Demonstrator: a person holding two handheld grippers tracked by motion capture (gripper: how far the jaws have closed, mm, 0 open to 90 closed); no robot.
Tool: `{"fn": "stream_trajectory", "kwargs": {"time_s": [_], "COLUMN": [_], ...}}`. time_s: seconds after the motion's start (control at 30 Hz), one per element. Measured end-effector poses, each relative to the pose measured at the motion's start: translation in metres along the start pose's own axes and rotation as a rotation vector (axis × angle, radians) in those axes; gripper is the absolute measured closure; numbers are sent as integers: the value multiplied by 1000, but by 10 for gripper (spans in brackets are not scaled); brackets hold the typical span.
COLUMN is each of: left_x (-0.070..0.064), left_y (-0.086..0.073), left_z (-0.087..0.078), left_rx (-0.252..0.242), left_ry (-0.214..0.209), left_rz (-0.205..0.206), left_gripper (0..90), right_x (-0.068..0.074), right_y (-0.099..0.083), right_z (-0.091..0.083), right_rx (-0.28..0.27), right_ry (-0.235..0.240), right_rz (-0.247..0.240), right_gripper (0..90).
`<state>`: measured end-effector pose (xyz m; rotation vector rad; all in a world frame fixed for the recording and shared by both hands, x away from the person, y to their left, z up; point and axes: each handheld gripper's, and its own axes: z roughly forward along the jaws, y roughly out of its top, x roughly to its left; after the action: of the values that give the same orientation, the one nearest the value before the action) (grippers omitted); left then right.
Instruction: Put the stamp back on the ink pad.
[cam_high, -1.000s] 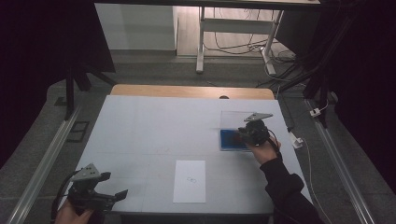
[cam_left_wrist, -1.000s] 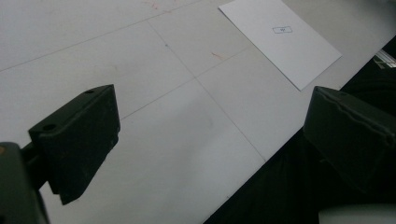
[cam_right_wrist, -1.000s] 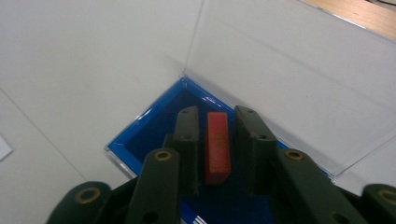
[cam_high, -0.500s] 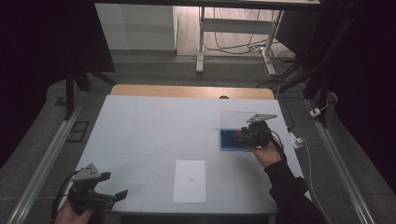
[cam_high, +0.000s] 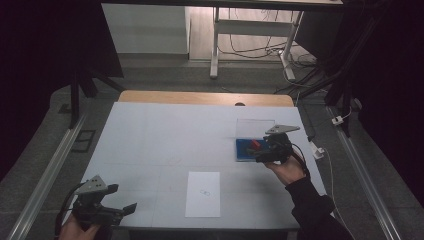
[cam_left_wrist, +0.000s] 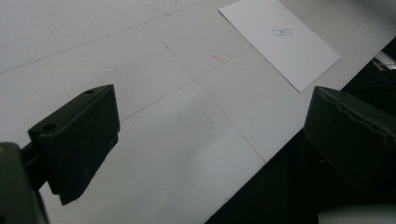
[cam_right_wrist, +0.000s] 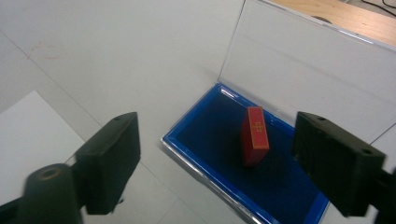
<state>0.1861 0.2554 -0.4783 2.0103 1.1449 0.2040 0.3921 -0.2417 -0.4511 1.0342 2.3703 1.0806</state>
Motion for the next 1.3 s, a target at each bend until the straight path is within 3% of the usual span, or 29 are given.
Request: {"fn": "stream_trajectory", "kwargs": {"time_s": [0.43, 0.83, 1.3], "left_x": [0, -1, -1], "left_y": [0, 0, 0], "left_z": [0, 0, 1], "left_rx": [2, 5, 7], "left_ry": [3, 7, 9], "left_rz": [-1, 6, 7], "left_gripper": [40, 39, 38], "right_x": [7, 15, 22], "right_y": [-9, -22, -44], "right_z": [-10, -32, -57], "right_rx": [14, 11, -11], "right_ry": [41, 27, 14], "right_rz": [44, 35, 60], "right_gripper": [62, 0, 0]}}
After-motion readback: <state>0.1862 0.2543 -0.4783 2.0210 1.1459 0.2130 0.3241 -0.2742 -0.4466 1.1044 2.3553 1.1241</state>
